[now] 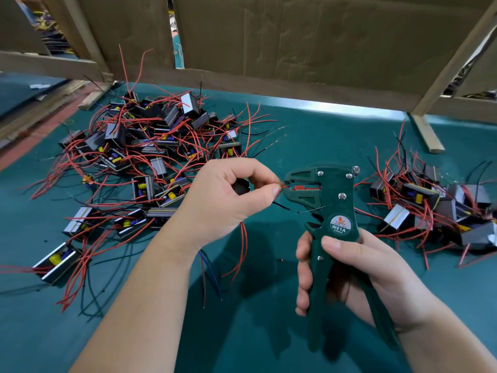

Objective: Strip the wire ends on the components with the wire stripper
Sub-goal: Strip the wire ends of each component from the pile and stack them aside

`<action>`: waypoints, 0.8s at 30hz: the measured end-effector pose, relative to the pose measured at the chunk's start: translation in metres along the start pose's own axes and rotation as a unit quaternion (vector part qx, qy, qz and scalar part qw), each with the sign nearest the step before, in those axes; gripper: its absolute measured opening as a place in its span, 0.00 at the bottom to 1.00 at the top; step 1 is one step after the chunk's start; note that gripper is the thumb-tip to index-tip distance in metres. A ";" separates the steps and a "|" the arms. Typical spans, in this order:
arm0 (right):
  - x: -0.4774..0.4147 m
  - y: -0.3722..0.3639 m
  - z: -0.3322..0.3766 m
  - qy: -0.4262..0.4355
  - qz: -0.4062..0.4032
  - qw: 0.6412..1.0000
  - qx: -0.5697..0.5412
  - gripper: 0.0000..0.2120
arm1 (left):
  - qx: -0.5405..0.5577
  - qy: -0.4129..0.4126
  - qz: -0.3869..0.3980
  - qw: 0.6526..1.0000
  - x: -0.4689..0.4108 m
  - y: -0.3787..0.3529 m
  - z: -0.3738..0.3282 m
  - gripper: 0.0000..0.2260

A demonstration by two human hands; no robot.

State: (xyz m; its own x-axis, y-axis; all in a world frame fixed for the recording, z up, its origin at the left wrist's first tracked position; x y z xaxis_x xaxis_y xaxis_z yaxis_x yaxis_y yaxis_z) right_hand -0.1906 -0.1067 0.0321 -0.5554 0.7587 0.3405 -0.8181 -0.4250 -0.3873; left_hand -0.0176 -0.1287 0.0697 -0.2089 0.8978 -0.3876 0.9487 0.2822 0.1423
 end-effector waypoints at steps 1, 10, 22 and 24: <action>0.000 0.000 0.000 -0.001 0.000 1.000 0.000 0.21 | 0.000 0.003 0.000 1.000 0.000 0.000 0.000 0.06; 0.000 0.002 -0.001 -0.004 0.003 1.000 0.009 0.20 | -0.012 -0.012 0.025 1.000 0.000 -0.001 -0.001 0.05; -0.001 0.004 -0.003 -0.004 -0.016 0.999 0.034 0.20 | -0.087 -0.059 0.025 0.994 -0.002 0.004 0.001 0.05; 0.000 0.004 -0.003 -0.002 -0.019 0.999 0.029 0.21 | -0.086 -0.051 0.012 0.995 -0.002 0.004 0.002 0.05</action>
State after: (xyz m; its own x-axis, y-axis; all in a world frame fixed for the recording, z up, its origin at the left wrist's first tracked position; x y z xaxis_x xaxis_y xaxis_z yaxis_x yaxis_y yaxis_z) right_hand -0.1929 -0.1072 0.0281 -0.5245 0.7726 0.3577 -0.8457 -0.4241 -0.3240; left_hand -0.0132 -0.1304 0.0690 -0.1524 0.8689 -0.4710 0.8965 0.3222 0.3042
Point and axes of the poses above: each hand's wrist, its own x-axis away from the middle knuckle, its own y-axis out of the back of the hand, z = x × y, the point moved 5 cm from there along -x, towards the middle knuckle, and after that the axes turned 14 degrees about -z, right-handed, at the moved point
